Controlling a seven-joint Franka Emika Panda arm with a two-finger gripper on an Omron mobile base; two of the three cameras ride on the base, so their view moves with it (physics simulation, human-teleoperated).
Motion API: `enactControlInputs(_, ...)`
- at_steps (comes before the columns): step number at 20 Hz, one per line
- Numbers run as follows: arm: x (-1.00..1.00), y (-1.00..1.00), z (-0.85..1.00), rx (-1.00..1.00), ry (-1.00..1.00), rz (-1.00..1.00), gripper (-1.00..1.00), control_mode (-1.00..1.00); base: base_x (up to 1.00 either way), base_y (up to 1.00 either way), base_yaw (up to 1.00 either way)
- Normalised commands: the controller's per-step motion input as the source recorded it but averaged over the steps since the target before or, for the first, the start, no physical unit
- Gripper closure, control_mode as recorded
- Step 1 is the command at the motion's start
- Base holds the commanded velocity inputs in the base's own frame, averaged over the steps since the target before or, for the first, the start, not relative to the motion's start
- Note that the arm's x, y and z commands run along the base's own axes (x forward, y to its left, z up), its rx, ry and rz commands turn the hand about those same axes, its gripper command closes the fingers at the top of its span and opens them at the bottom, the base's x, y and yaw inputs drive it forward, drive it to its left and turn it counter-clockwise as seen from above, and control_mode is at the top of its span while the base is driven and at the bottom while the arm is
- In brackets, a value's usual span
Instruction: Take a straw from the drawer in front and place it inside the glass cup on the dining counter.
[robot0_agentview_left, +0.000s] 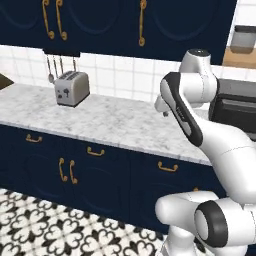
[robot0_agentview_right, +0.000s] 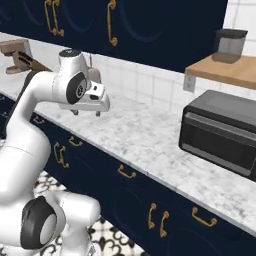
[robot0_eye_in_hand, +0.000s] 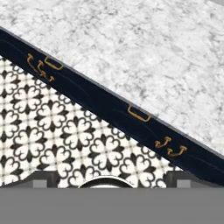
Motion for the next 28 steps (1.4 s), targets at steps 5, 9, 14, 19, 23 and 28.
enactControlInputs(5, 0.00, 0.00, 0.00, 0.00, 0.00, 0.00, -1.00, 1.00, 0.00, -0.73, 0.54)
enactControlInputs(9, 0.00, 0.00, 0.00, 0.00, 0.00, 0.00, -1.00, 1.00, -0.04, -0.70, 0.52)
enactControlInputs(14, 0.00, 0.00, 0.00, 0.00, 0.00, 0.00, -1.00, 1.00, -0.33, -0.66, 0.45)
enactControlInputs(19, 0.00, 0.00, 0.00, 0.00, 0.00, 0.00, -1.00, 1.00, -0.26, -0.59, 0.16)
enactControlInputs(23, 0.00, 0.00, 0.00, 0.00, 0.00, 0.00, -1.00, 1.00, 0.00, -0.54, 0.01)
enactControlInputs(28, 0.00, 0.00, 0.00, 0.00, 0.00, 0.00, -1.00, 1.00, 0.05, -0.73, 0.07)
